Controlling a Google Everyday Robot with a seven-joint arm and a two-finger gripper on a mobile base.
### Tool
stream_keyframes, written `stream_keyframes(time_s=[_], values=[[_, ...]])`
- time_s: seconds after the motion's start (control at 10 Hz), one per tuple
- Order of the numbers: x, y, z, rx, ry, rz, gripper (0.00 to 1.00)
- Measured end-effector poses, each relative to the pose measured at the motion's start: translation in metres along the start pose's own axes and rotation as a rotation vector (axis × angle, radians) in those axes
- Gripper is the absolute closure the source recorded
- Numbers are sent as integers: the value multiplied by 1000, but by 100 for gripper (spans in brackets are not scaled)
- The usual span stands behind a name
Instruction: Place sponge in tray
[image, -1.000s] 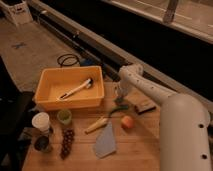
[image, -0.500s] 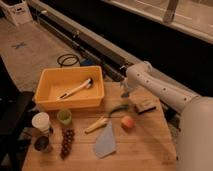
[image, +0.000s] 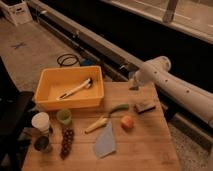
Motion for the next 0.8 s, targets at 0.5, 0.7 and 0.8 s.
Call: stream_keyframes(time_s=[0.5,0.7,0.8], values=[[-34,53,-34,-85,-106,-127,100],[-50,100,-38,-125,-128,-194,100],[-59,133,-39,-152,-139,-241,100]])
